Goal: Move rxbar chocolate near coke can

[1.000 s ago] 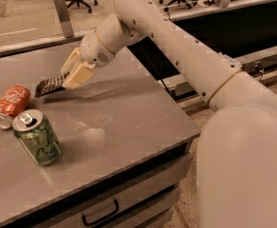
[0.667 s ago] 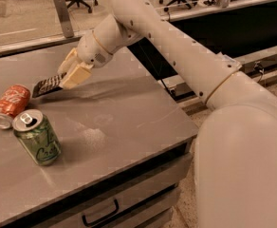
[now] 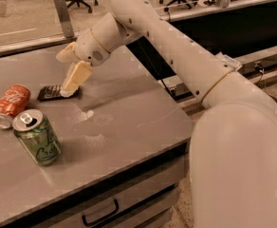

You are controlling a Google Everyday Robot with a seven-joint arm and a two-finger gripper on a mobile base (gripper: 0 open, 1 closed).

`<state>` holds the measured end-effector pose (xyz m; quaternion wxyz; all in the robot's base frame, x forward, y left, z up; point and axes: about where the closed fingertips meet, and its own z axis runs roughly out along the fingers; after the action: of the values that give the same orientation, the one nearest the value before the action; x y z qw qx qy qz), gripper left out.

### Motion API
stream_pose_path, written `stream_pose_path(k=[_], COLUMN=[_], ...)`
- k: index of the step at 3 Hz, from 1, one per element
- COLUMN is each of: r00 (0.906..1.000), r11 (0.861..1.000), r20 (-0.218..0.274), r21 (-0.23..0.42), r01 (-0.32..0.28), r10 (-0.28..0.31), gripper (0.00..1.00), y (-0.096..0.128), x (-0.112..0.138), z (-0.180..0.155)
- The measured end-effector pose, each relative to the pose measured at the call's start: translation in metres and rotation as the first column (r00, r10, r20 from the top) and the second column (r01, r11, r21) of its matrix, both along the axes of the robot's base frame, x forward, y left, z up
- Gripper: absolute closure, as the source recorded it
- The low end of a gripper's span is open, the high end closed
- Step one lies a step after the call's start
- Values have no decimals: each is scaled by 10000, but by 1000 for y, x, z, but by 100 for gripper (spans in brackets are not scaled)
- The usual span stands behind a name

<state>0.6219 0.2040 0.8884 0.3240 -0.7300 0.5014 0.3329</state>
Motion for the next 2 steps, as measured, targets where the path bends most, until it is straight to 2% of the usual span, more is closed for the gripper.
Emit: stream_pose_path(k=[1,2], r00=[9994,9981], r11=[9998,9993], r20=[-337,-511], r21=[171,73], r01=[30,358], r10=[-24,-354], gripper=[0,0], y=[1,-12], x=[0,10], z=[2,5])
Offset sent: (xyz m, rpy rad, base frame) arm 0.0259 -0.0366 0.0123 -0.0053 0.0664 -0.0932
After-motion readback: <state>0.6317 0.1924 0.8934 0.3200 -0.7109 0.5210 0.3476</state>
